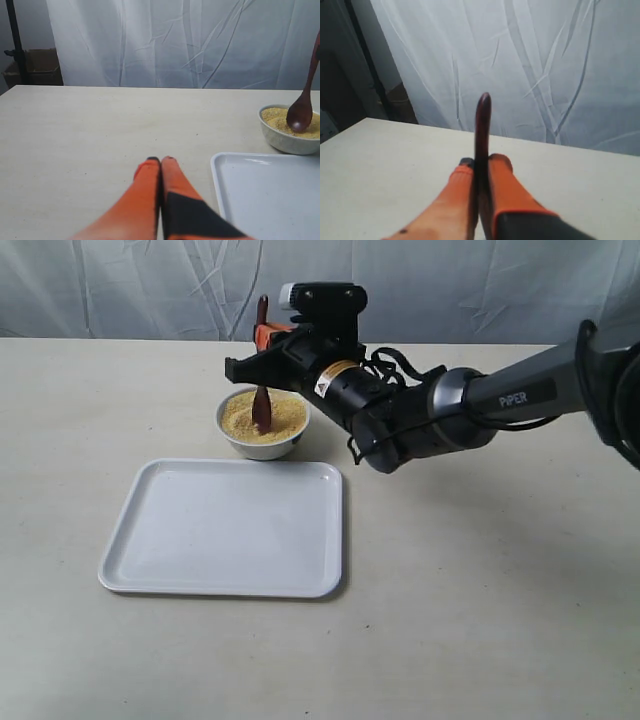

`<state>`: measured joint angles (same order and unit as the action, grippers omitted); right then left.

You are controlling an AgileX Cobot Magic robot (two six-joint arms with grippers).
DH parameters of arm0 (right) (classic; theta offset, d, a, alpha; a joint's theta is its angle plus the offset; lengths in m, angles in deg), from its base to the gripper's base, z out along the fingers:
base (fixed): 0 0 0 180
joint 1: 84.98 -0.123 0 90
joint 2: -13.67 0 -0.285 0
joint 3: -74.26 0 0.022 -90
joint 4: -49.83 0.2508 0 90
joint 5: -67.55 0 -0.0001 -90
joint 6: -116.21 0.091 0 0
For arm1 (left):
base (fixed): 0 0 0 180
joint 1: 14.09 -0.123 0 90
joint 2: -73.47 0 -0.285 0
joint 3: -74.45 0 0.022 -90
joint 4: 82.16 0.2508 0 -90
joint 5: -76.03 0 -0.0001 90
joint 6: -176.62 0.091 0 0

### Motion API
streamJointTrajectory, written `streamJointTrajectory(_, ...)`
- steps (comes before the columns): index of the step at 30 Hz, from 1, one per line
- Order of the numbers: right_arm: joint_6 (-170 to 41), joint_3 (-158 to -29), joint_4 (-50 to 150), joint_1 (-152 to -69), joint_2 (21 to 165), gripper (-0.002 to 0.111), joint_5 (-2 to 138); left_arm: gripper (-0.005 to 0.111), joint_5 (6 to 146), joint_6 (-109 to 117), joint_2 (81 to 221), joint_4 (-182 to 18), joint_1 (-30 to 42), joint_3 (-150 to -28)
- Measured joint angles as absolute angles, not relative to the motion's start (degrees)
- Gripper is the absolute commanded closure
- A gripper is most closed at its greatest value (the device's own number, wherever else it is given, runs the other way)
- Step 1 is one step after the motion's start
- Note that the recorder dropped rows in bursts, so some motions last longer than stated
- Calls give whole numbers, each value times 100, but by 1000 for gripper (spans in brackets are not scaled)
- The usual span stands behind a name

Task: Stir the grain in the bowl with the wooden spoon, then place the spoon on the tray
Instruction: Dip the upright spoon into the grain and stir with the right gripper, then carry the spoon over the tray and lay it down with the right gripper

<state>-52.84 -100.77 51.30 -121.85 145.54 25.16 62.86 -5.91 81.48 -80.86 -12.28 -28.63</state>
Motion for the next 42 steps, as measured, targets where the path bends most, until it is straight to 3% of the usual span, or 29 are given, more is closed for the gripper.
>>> streamJointTrajectory(10,-6667,-10077,6241,-12174,14359,109,2483,107,6286,-591,8148,-8086,-1228,-2863)
streamJointTrajectory(27,-5267,-10077,5563,-12174,14743,109,2462,107,6286,-591,8148,-8086,-1228,-2863)
streamJointTrajectory(42,-6309,-10077,5684,-12174,14155,109,2818,107,6286,-591,8148,-8086,-1228,-2863)
